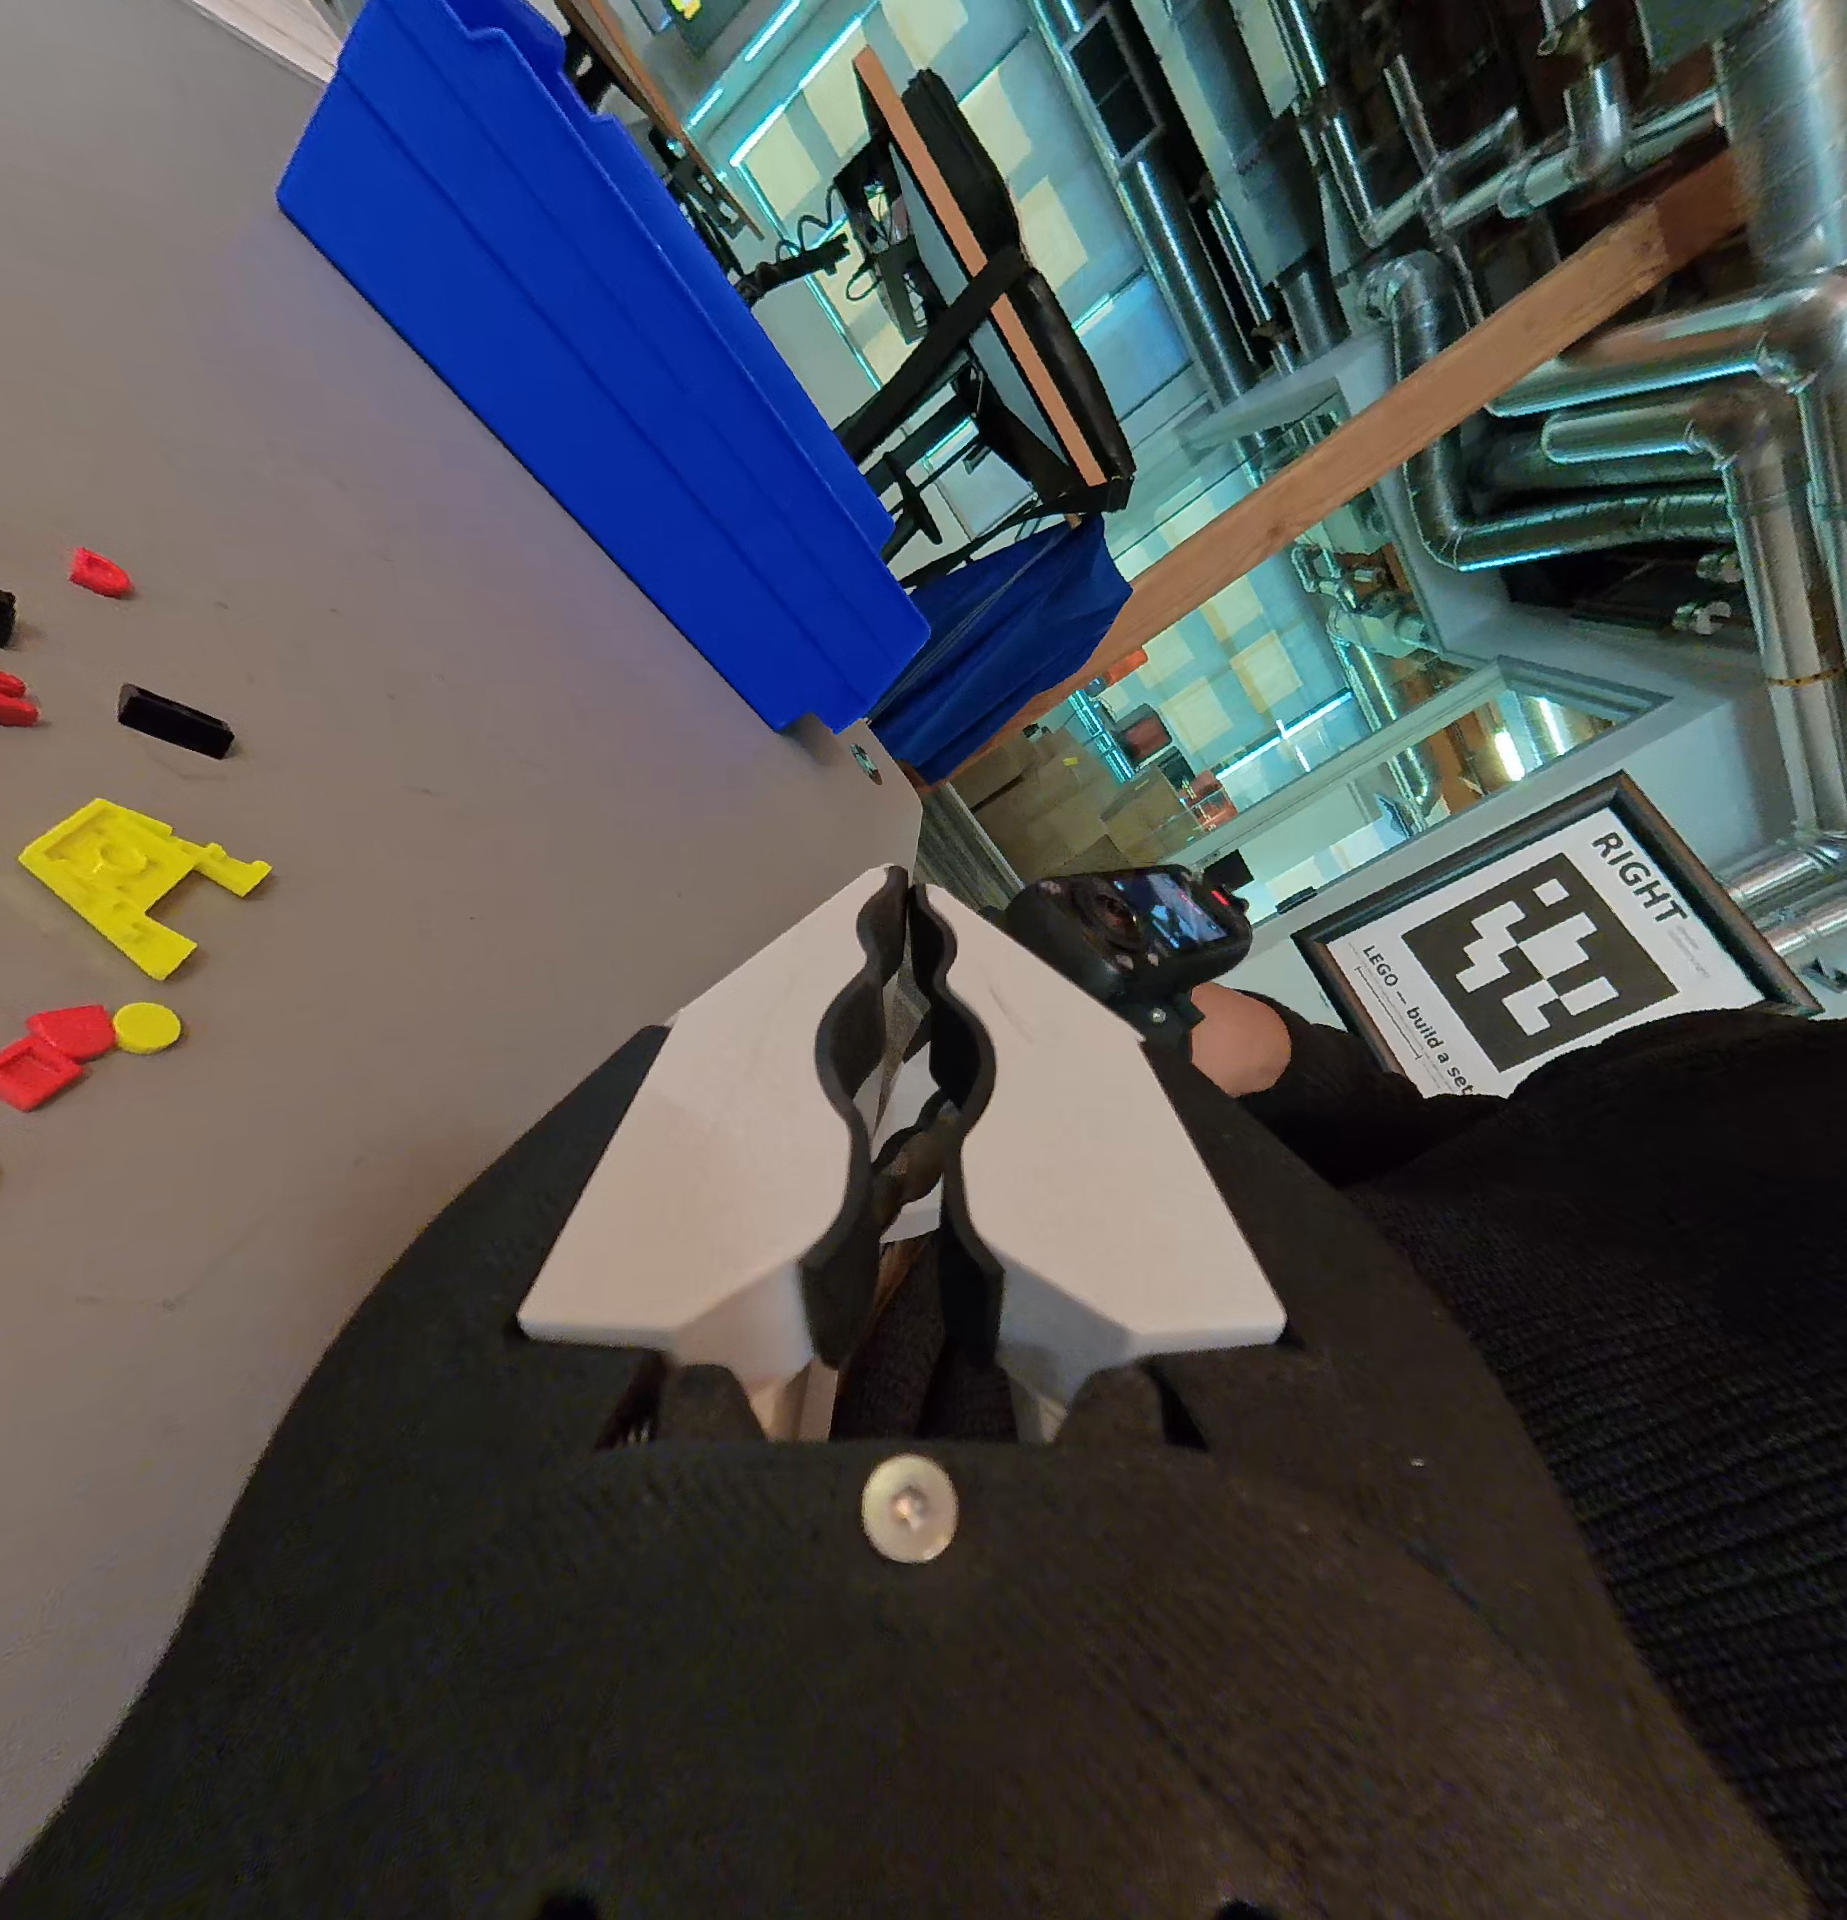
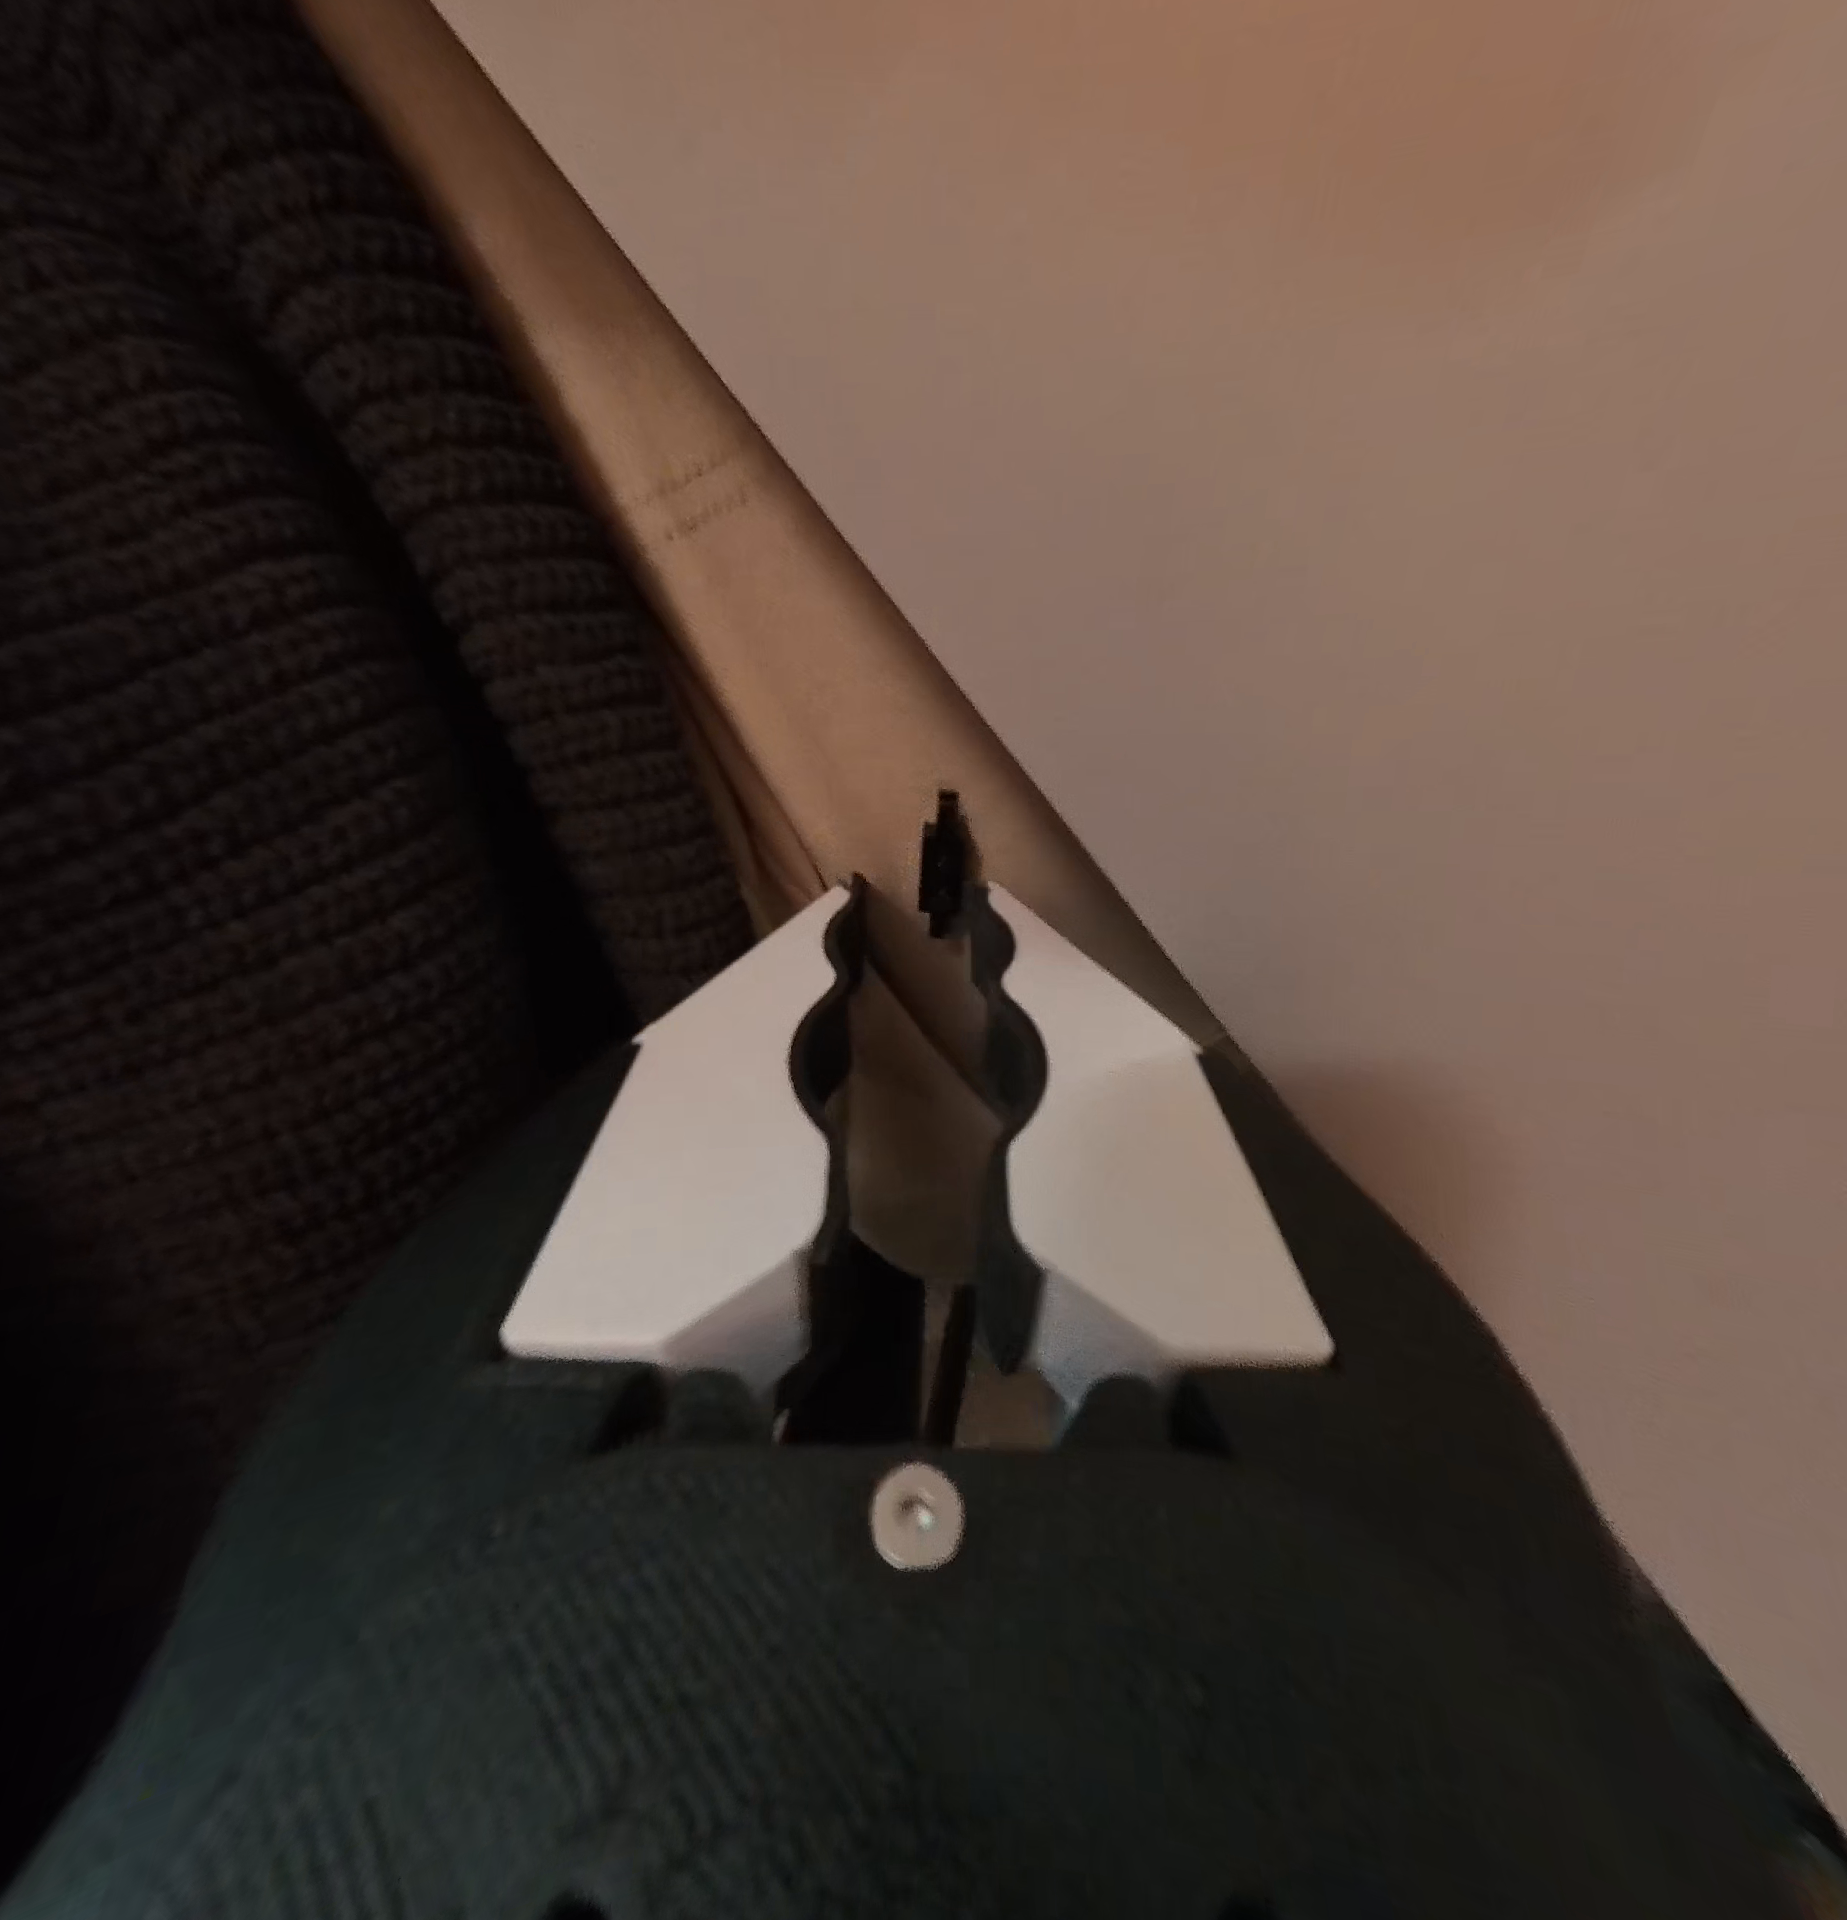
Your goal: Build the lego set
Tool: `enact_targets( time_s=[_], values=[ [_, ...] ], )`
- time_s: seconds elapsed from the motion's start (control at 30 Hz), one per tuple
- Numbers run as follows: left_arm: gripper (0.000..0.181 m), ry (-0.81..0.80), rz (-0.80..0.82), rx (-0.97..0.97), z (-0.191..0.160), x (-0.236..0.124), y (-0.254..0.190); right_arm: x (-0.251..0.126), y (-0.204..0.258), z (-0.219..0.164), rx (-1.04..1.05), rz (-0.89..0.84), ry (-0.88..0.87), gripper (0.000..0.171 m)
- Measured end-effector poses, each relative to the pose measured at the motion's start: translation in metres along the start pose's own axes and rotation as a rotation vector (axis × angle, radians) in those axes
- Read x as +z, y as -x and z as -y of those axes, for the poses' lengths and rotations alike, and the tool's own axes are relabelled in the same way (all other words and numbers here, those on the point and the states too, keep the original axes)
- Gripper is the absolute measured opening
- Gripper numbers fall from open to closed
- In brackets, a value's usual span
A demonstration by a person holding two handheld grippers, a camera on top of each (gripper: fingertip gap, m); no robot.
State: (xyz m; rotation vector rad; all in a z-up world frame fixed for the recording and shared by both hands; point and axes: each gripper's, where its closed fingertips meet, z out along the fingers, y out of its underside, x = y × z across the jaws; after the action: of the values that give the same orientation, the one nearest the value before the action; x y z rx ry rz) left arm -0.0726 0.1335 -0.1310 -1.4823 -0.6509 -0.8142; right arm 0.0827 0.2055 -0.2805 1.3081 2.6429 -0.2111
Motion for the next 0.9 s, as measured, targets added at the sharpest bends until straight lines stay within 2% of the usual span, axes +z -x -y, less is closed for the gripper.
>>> enact_targets(
  time_s=[0.17, 0.3, 0.37, 0.47, 0.63, 0.7, 0.77, 0.9],
  values=[
    [0.000, 0.000, 0.000, -0.006, 0.000, 0.000, 0.000, 0.008, -0.010, -0.005, -0.072, -0.112, 0.073, 0.010],
    [0.000, -0.001, 0.001, -0.003, 0.000, -0.001, 0.000, 0.001, -0.002, 0.004, -0.098, -0.075, 0.008, 0.006],
    [0.000, -0.003, 0.004, -0.002, 0.000, -0.001, 0.001, -0.014, 0.014, 0.014, -0.083, 0.039, -0.086, 0.007],
    [0.000, -0.003, 0.004, -0.006, 0.000, -0.001, 0.002, -0.055, 0.031, 0.042, -0.093, 0.192, -0.309, 0.006],
    [0.000, -0.006, 0.024, 0.011, 0.002, -0.001, 0.005, -0.129, 0.011, 0.115, -0.119, 0.218, -0.778, 0.006],
    [0.000, -0.009, 0.025, 0.034, 0.003, -0.002, 0.004, -0.143, 0.008, 0.141, -0.122, 0.320, -0.926, 0.006],
    [0.002, -0.020, 0.028, 0.076, 0.007, -0.005, 0.003, -0.149, 0.008, 0.160, -0.081, 0.498, -1.002, 0.006],
    [0.007, -0.029, -0.001, 0.228, 0.015, -0.012, -0.007, -0.159, 0.007, 0.171, 0.061, 0.874, -1.098, 0.005]
  ],
)
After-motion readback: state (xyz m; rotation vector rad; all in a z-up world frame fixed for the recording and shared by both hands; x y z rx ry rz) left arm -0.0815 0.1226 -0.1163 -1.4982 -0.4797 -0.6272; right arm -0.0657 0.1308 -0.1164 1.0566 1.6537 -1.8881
